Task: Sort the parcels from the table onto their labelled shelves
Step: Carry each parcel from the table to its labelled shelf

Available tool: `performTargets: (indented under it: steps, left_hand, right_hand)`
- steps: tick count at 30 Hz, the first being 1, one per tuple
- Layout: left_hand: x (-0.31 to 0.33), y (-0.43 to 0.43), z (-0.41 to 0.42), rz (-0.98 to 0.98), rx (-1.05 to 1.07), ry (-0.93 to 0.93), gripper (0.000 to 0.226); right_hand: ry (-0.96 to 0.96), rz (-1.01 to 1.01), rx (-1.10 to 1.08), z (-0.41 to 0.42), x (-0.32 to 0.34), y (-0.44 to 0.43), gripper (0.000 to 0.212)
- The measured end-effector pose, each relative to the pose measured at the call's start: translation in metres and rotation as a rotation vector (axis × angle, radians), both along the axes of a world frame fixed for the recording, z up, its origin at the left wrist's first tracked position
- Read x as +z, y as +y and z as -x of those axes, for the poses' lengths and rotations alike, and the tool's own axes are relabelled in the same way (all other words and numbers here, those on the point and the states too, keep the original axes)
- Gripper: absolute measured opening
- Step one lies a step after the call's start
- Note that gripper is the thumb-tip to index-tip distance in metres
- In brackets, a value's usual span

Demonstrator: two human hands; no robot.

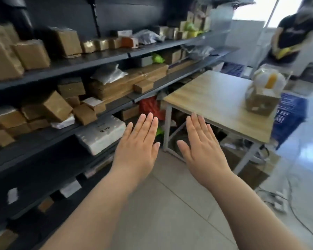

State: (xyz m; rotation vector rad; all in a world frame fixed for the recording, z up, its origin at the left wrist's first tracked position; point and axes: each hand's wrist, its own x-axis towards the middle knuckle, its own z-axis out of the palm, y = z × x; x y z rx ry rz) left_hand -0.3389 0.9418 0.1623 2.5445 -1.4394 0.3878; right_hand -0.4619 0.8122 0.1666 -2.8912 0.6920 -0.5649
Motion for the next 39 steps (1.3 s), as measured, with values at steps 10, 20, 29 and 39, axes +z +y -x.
performTargets:
  steps: [10,20,29,39]
  left_hand:
    - [-0.049,-0.183,0.011,0.033,-0.305,-0.007,0.059]
    - [-0.057,-0.360,-0.103,0.035,-0.399,0.037,0.056]
    - [-0.049,-0.478,-0.145,-0.053,-0.542,0.094,0.064]
    - [-0.054,-0.585,-0.151,-0.204,-0.604,0.074,0.066]
  right_hand:
    - [-0.012,-0.130,-0.264,0.054,-0.025,-0.116,0.077]
    - [0.019,-0.087,-0.418,-0.036,-0.021,-0.278,0.070]
    - [0.035,-0.132,-0.552,-0.075,-0.021,-0.374,0.073]
    - [0.007,-0.163,-0.680,-0.072,-0.032,-0.496,0.076]
